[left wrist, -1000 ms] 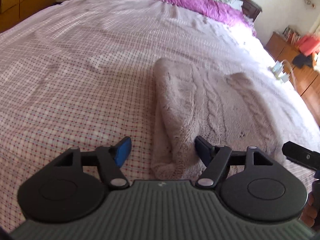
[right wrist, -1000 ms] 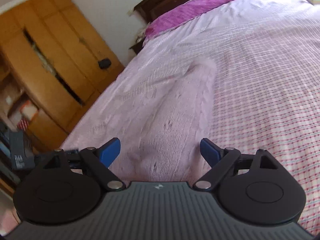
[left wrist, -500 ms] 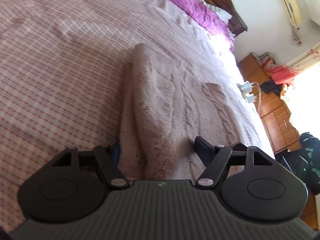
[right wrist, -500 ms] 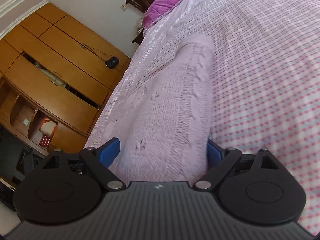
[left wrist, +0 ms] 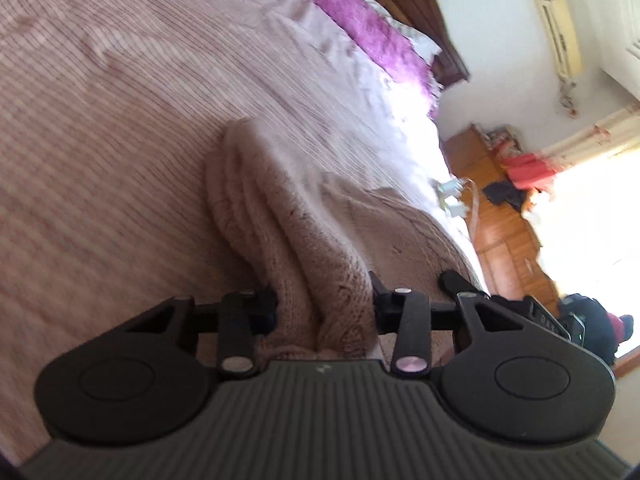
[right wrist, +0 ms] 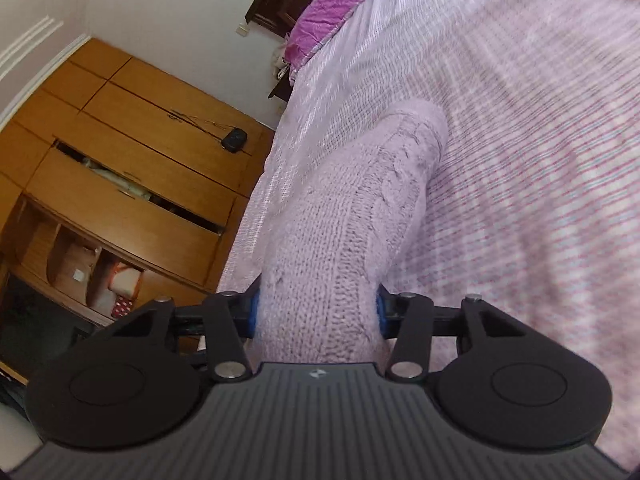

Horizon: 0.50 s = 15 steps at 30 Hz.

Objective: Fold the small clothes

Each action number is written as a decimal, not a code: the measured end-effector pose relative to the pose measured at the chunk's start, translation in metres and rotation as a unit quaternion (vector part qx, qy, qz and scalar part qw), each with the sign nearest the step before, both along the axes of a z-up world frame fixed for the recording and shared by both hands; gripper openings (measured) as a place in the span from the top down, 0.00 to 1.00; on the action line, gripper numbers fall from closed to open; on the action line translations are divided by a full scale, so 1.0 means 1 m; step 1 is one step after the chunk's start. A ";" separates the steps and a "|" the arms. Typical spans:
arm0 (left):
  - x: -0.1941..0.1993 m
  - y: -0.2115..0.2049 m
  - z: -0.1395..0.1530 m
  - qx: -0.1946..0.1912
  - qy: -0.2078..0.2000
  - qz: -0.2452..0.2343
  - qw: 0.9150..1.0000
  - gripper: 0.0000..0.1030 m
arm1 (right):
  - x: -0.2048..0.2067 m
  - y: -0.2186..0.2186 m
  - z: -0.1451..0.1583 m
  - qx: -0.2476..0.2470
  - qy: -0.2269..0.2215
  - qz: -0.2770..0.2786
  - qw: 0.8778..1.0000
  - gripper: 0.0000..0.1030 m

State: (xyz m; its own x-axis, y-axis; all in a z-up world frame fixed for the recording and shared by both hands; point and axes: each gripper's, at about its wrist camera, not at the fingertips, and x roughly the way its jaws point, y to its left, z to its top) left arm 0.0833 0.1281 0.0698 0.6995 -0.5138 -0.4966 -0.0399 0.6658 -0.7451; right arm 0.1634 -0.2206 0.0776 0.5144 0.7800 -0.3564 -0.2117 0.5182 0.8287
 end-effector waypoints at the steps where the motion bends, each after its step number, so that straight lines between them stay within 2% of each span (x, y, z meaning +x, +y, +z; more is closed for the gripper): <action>1: -0.005 -0.009 0.002 0.001 0.000 -0.007 1.000 0.60 | -0.009 -0.008 0.003 -0.004 0.000 -0.001 1.000 0.48; 10: -0.051 -0.086 0.006 0.013 -0.015 -0.075 0.997 0.59 | -0.100 -0.092 0.018 -0.034 -0.009 -0.041 0.999 0.47; 13: -0.063 -0.108 -0.002 0.042 -0.007 -0.092 0.995 0.58 | -0.119 -0.108 0.004 -0.058 0.003 -0.052 0.997 0.46; 15: -0.067 -0.120 -0.008 0.086 -0.001 -0.094 0.992 0.57 | -0.128 -0.111 -0.009 -0.080 0.014 -0.057 0.995 0.46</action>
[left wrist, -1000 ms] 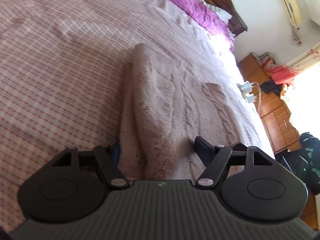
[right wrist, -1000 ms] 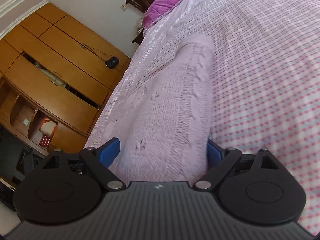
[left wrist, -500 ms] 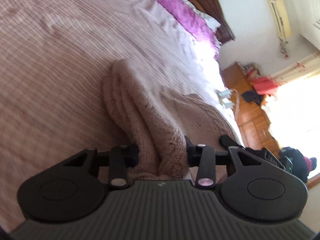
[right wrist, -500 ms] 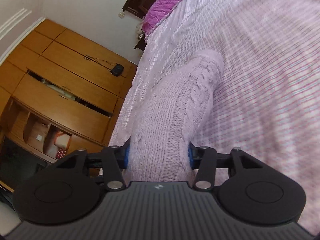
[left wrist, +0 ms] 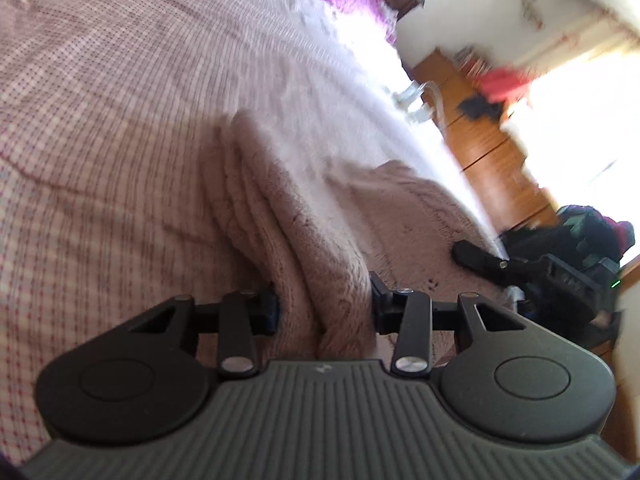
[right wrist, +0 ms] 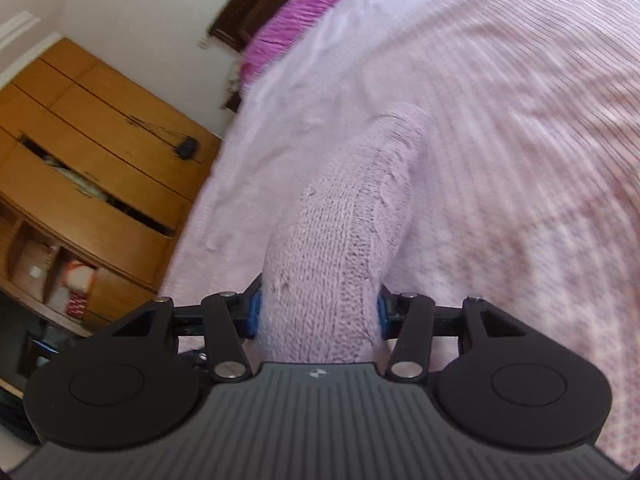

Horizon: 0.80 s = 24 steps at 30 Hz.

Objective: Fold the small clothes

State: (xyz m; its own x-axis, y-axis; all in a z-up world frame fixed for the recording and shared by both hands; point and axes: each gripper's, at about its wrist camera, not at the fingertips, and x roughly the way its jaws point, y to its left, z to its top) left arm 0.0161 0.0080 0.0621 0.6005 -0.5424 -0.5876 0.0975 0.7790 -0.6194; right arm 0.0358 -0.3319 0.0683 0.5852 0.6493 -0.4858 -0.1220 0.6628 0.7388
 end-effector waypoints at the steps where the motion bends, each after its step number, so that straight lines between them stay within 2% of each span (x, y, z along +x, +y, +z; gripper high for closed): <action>1: -0.002 -0.004 -0.002 0.026 0.000 0.003 1.000 0.56 | -0.004 0.001 -0.007 -0.014 0.001 -0.002 1.000 0.46; 2: -0.004 -0.008 -0.004 0.047 -0.002 0.004 0.999 0.54 | -0.007 0.002 -0.012 -0.028 0.000 -0.005 1.000 0.45; 4: -0.009 -0.009 -0.007 0.068 -0.002 0.009 0.998 0.44 | -0.014 0.006 -0.024 -0.057 -0.009 -0.011 0.998 0.42; 6: -0.013 -0.012 -0.005 0.086 -0.004 0.013 0.996 0.41 | -0.022 0.009 -0.029 -0.077 -0.024 -0.015 0.997 0.37; 12: -0.036 -0.020 0.007 0.154 -0.023 0.032 0.987 0.38 | -0.053 0.012 -0.019 -0.124 -0.057 -0.025 0.990 0.22; 14: -0.040 -0.023 0.011 0.169 -0.026 0.037 0.985 0.38 | -0.062 0.010 -0.015 -0.139 -0.067 -0.030 0.988 0.12; 17: -0.052 -0.026 0.015 0.190 -0.025 0.044 0.981 0.38 | -0.079 0.009 -0.011 -0.158 -0.079 -0.020 0.984 0.03; 18: -0.056 -0.027 0.017 0.196 -0.026 0.047 0.979 0.35 | -0.084 0.009 -0.010 -0.163 -0.084 -0.019 0.983 0.02; 19: -0.060 -0.028 0.018 0.203 -0.027 0.053 0.977 0.27 | -0.089 0.009 -0.010 -0.169 -0.088 -0.020 0.982 0.00; 21: -0.069 -0.032 0.018 0.226 -0.029 0.067 0.971 0.17 | -0.101 0.011 -0.012 -0.185 -0.091 -0.024 0.978 0.00; 24: -0.082 -0.039 0.015 0.258 -0.030 0.080 0.962 0.16 | -0.113 0.018 -0.019 -0.213 -0.086 -0.021 0.973 0.00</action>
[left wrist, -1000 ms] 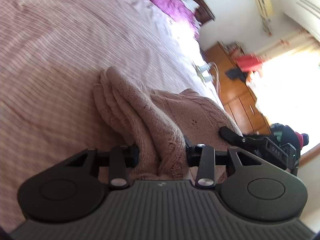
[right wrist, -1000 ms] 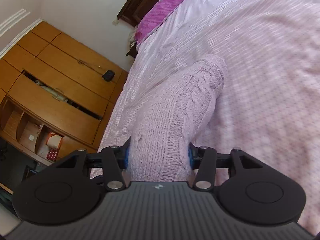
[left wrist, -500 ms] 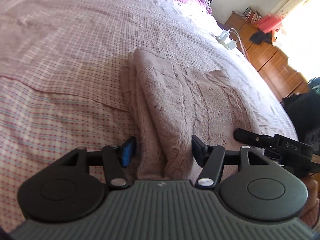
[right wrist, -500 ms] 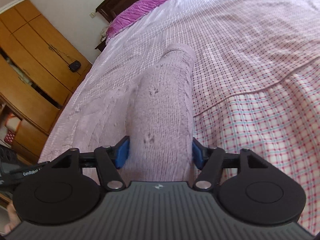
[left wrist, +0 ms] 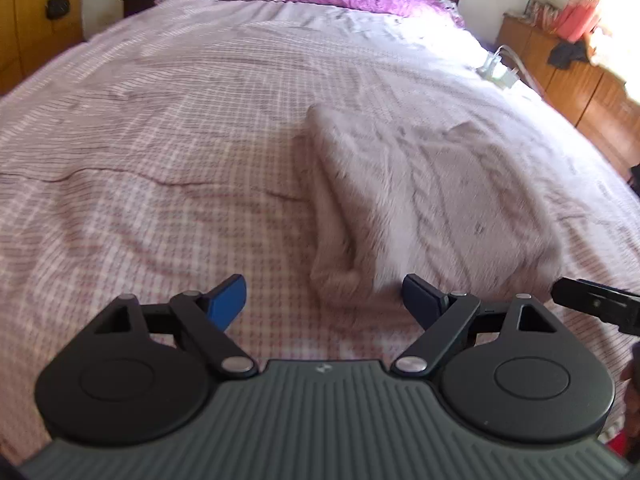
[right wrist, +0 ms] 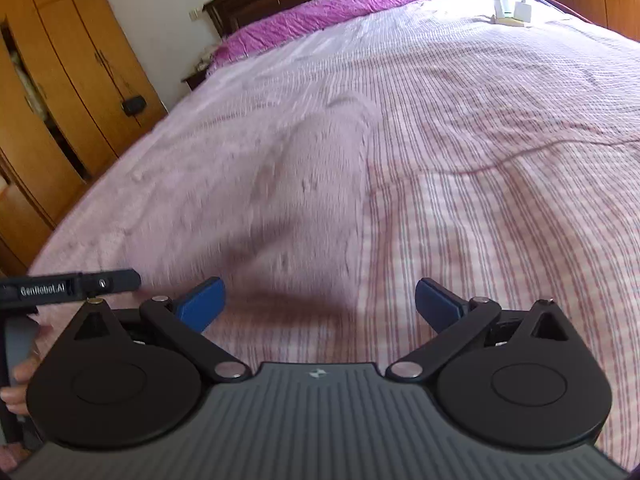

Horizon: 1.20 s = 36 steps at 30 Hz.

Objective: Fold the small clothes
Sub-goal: 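Release the folded cardigan and withdraw both grippers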

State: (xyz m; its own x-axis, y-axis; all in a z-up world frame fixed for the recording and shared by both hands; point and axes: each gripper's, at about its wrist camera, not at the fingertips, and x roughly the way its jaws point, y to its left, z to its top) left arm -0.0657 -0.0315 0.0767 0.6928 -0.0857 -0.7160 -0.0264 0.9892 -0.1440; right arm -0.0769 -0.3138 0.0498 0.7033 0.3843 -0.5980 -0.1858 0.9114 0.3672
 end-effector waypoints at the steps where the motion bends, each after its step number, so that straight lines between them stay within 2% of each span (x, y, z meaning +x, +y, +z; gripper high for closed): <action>1: -0.003 -0.002 -0.003 0.007 0.003 0.002 1.000 0.16 | -0.002 0.004 -0.003 -0.011 0.007 0.000 1.000 0.00; 4: -0.012 -0.011 -0.015 0.024 0.014 0.008 1.000 0.16 | -0.002 0.017 -0.018 -0.044 0.054 0.004 0.998 0.00; 5: -0.015 -0.015 -0.020 0.031 0.018 0.012 0.999 0.16 | -0.004 0.019 -0.022 -0.046 0.056 0.005 0.997 0.00; 10: -0.026 -0.036 -0.043 0.080 0.022 0.020 0.996 0.16 | -0.015 0.027 -0.028 -0.063 0.036 -0.005 0.997 0.00; 12: -0.028 -0.044 -0.047 0.108 0.016 0.019 0.994 0.16 | -0.018 0.031 -0.031 -0.073 0.036 -0.008 0.997 0.00; 14: -0.028 -0.048 -0.048 0.119 0.015 0.023 0.993 0.15 | -0.025 0.036 -0.034 -0.083 0.027 -0.011 0.996 0.00; 19: -0.031 -0.050 -0.048 0.112 0.015 0.026 0.993 0.09 | -0.024 0.037 -0.041 -0.085 0.014 -0.019 0.996 0.00; 24: -0.032 -0.051 -0.050 0.116 0.011 0.025 0.993 0.08 | -0.026 0.034 -0.043 -0.068 0.008 -0.026 0.997 0.00; 30: -0.032 -0.054 -0.052 0.125 0.009 0.024 0.992 0.07 | -0.027 0.037 -0.046 -0.079 0.004 -0.026 0.996 0.00; 36: -0.032 -0.053 -0.051 0.116 0.007 0.029 0.993 0.07 | -0.030 0.040 -0.046 -0.081 0.003 -0.026 0.996 0.00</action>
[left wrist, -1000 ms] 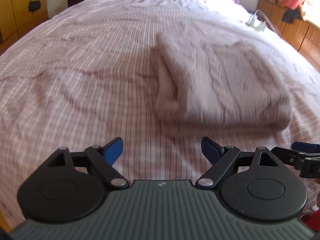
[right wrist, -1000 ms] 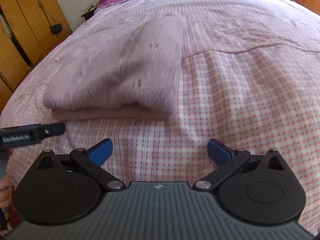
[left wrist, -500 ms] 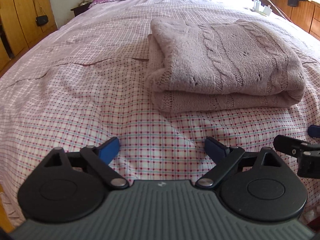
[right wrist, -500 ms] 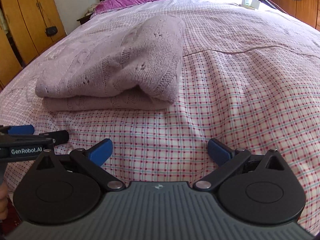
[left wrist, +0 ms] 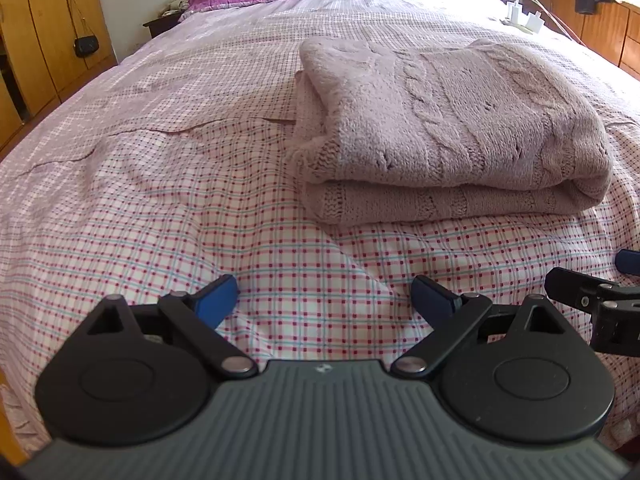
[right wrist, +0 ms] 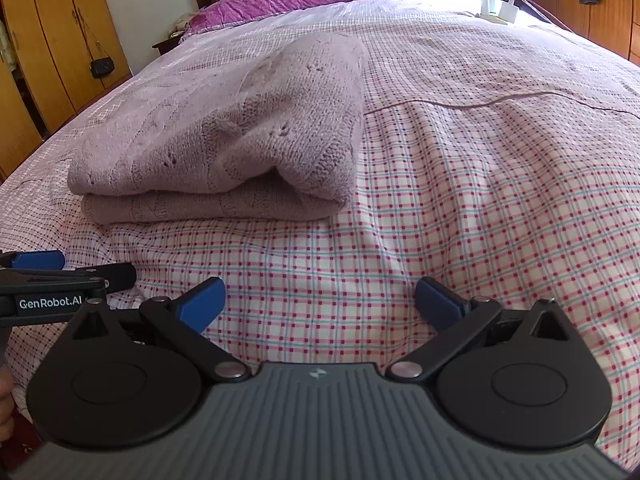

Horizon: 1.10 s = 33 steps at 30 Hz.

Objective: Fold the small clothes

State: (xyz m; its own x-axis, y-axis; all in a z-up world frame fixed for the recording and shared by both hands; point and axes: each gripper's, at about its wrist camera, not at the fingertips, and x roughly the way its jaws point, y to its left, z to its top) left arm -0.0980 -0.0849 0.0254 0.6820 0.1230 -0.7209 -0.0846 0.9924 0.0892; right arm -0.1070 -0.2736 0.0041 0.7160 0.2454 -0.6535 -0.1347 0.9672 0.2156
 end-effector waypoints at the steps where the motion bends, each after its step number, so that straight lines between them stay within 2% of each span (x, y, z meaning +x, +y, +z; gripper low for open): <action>1: 0.000 0.001 0.000 0.000 0.000 0.000 1.000 0.07 | 0.000 0.000 0.000 0.001 0.000 0.000 1.000 0.00; 33: -0.001 0.000 0.000 0.005 -0.002 -0.001 1.000 0.07 | -0.001 0.001 0.001 -0.004 0.000 0.001 1.000 0.00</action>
State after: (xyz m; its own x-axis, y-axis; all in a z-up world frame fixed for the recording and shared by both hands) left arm -0.0987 -0.0847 0.0249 0.6850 0.1282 -0.7172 -0.0828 0.9917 0.0981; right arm -0.1085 -0.2726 0.0054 0.7161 0.2418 -0.6548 -0.1363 0.9685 0.2086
